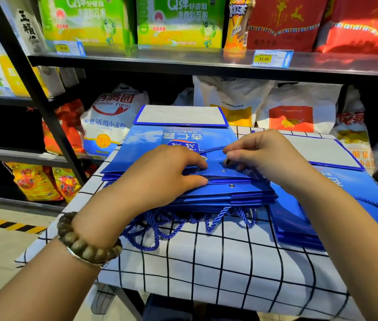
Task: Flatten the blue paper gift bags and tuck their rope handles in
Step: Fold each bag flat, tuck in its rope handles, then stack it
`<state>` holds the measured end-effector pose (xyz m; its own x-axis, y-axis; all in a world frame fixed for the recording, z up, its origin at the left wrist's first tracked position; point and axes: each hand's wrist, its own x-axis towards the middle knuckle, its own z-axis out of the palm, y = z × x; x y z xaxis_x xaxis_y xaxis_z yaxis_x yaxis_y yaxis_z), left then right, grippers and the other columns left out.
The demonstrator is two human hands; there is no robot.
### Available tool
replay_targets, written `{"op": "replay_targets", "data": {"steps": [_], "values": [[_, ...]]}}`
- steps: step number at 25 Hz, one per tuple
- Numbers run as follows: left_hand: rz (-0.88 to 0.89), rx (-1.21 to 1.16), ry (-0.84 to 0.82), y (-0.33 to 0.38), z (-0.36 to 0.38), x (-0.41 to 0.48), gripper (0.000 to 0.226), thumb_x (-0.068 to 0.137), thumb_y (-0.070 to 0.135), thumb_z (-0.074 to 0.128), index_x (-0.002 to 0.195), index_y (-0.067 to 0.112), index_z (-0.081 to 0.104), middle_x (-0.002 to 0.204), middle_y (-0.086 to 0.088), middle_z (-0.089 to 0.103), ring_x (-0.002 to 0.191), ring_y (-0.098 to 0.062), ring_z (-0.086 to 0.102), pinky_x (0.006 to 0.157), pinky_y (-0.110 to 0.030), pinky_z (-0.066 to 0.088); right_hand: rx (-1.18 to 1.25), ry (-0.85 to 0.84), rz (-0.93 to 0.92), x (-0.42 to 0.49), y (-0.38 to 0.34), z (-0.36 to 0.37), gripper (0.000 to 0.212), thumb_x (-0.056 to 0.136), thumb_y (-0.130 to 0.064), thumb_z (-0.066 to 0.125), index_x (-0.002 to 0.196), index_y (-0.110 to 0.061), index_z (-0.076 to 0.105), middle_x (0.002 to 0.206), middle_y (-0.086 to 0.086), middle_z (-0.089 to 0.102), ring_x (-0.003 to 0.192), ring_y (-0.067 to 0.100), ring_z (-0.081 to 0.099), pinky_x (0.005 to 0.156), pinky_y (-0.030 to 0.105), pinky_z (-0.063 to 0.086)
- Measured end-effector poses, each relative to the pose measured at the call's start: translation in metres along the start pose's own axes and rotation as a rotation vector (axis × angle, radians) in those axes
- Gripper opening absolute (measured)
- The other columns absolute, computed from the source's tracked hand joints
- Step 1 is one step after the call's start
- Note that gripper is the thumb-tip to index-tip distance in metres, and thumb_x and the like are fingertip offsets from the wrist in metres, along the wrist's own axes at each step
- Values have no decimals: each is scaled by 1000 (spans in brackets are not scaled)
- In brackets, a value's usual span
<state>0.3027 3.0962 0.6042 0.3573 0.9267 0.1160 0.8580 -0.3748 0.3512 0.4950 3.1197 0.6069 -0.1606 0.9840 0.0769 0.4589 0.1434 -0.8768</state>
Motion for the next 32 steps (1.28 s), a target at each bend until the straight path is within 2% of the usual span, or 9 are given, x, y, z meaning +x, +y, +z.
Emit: {"op": "replay_targets", "data": {"steps": [5, 8, 11, 14, 16, 20, 25, 28, 32], "values": [[-12, -45, 41, -3, 1, -1, 33, 82, 46, 60, 112, 33, 64, 118, 13, 63, 110, -11, 53, 94, -34, 43, -218, -54, -127, -1, -3, -2, 18, 83, -10, 64, 70, -22, 62, 71, -10, 67, 63, 2, 62, 67, 13, 48], [-11, -66, 54, -3, 3, -2, 33, 82, 45, 60, 113, 32, 64, 118, 13, 63, 110, -11, 54, 95, -34, 42, -455, -91, -232, 0, -3, -5, 9, 82, -14, 66, 78, -22, 68, 73, -18, 60, 72, -1, 56, 67, 9, 41], [3, -47, 58, -3, 3, -3, 33, 83, 44, 60, 114, 31, 64, 119, 12, 63, 112, -13, 53, 95, -35, 42, -503, -164, -263, 2, -4, -7, 10, 86, -14, 61, 83, -21, 68, 79, -10, 64, 72, 3, 57, 68, 19, 45], [27, -47, 82, -3, 4, -2, 32, 84, 43, 59, 113, 30, 65, 118, 11, 63, 111, -13, 54, 94, -36, 43, -508, -197, -298, 4, -6, -9, 12, 87, -15, 59, 82, -23, 66, 77, -14, 62, 64, -8, 54, 55, 10, 43], [40, -49, 94, -3, 5, -2, 31, 84, 42, 59, 112, 30, 65, 116, 10, 64, 110, -14, 55, 92, -36, 43, -502, -204, -322, 6, -8, -9, 9, 86, -14, 60, 84, -18, 69, 76, -18, 60, 67, -11, 54, 59, 5, 40], [78, -38, 107, -4, 6, -3, 29, 86, 43, 57, 108, 27, 67, 110, 5, 67, 105, -18, 56, 88, -38, 45, -601, -225, -353, 8, -10, -9, 10, 86, -15, 60, 87, -14, 71, 76, -17, 60, 73, 0, 56, 63, 4, 37], [138, -26, 152, 0, 6, -4, 37, 80, 44, 46, 94, 21, 70, 94, -1, 70, 92, -23, 60, 78, -41, 48, -642, -295, -370, 10, -13, -7, 11, 86, -13, 60, 90, -10, 71, 78, -10, 60, 69, -1, 55, 61, 3, 36], [121, -68, 268, 1, 7, -6, 17, 89, 28, 55, 95, 19, 67, 90, -2, 70, 87, -26, 61, 74, -41, 47, -646, -280, -373, 8, -11, -5, 19, 90, -17, 54, 101, -12, 69, 87, -13, 57, 86, 7, 54, 79, 13, 40], [126, -59, 332, 5, 5, -9, 10, 84, 17, 44, 86, 24, 49, 84, -2, 64, 79, -32, 56, 65, -42, 47, -277, -362, -149, -9, -11, -10, 26, 94, -19, 46, 114, -23, 63, 111, -14, 61, 102, 1, 55, 90, 18, 41]]}}
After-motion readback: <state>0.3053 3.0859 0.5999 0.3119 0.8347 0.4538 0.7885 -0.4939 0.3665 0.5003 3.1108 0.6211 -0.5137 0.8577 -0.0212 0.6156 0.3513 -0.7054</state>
